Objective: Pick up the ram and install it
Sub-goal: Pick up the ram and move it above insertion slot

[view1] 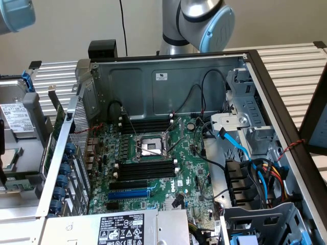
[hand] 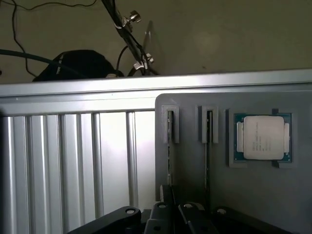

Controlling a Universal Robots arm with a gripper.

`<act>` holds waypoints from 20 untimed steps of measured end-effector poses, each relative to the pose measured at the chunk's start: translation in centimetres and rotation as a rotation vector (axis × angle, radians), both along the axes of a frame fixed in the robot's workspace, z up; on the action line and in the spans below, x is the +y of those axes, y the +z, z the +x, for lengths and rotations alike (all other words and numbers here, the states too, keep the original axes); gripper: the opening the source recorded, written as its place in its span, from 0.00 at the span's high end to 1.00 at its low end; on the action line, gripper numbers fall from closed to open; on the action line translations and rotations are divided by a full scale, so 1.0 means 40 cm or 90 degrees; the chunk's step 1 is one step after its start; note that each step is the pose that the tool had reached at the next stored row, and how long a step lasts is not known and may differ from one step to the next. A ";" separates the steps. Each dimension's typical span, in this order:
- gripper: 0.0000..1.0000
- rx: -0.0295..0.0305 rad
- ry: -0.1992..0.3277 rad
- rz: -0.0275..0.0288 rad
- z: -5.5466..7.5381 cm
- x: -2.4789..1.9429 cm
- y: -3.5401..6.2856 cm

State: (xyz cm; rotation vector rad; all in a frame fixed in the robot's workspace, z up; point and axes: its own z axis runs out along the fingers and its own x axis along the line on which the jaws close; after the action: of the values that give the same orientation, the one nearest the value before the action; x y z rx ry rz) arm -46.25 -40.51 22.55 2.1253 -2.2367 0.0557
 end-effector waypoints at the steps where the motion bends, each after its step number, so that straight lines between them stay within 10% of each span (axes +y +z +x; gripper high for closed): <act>1: 0.88 0.0000 0.000 -0.0003 0.000 0.000 0.003; 20: 0.88 0.0000 0.000 -0.0123 0.000 0.000 0.057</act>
State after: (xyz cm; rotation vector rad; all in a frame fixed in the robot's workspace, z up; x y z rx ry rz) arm -46.25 -40.51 24.84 2.1157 -2.2269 0.0770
